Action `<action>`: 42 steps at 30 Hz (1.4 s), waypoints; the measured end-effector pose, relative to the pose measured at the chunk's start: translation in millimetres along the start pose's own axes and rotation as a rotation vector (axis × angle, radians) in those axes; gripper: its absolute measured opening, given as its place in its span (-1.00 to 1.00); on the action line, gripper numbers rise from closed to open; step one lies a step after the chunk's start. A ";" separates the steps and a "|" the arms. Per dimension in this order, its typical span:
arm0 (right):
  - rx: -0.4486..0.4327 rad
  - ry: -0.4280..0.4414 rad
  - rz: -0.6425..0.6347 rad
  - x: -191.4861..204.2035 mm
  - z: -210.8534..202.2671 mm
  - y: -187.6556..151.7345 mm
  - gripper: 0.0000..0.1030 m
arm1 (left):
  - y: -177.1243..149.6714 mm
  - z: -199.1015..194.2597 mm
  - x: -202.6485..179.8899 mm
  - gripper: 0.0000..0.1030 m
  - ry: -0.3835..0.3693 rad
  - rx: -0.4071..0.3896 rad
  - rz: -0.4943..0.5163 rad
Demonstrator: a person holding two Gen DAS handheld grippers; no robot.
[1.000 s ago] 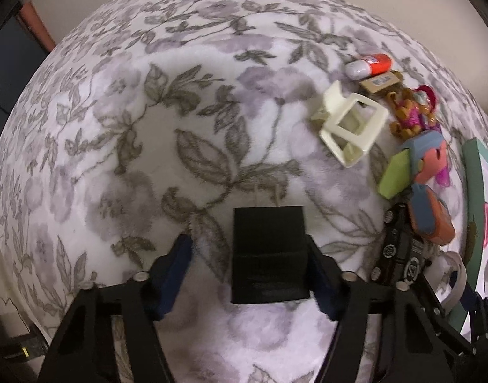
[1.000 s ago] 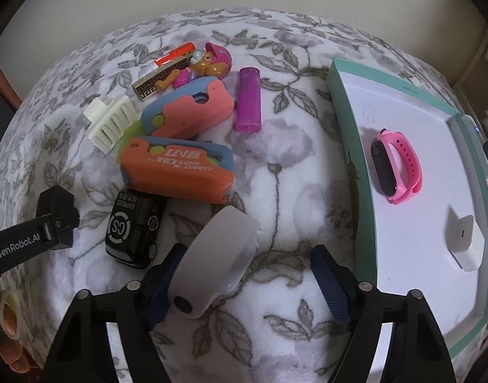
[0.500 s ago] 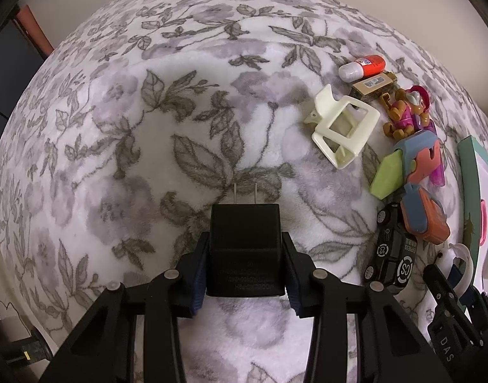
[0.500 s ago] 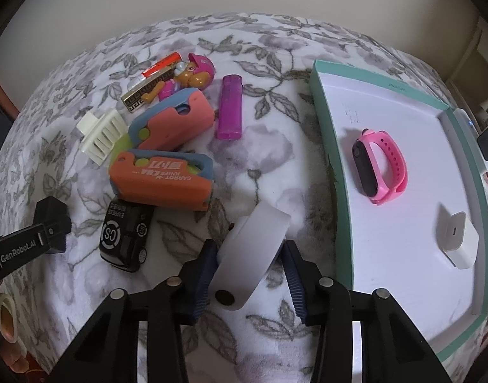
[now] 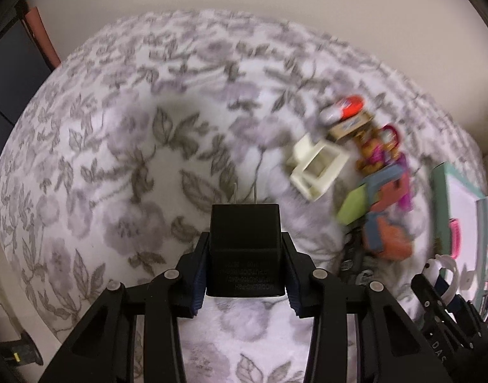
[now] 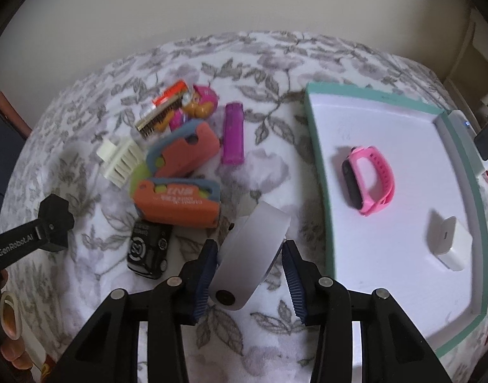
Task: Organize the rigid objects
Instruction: 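Carry the black charger and white device into the tray and release them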
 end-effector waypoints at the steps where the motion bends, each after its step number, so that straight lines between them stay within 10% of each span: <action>1: -0.008 0.001 0.006 -1.7 -3.4 2.6 -0.14 | 3.1 -5.0 -1.3 -0.17 -0.008 -0.014 0.001; 28: -0.071 -0.183 0.231 -147.9 -70.1 22.3 -0.13 | -38.5 -83.7 -187.3 -0.42 -0.327 -0.156 0.332; 42: 0.043 -0.179 0.265 -163.0 -50.3 -2.2 -0.13 | -69.8 -52.3 -194.3 -0.43 -0.256 -0.035 0.413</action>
Point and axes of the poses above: each gripper's, at about its wrist camera, not at the fingertips, and z roughly the way its jaws point, x to its left, y to its top, the point moved 4 cm from there along z, roughly the way its jaws point, and after that the axes turned 15 degrees about -x, right-handed, at the moved point
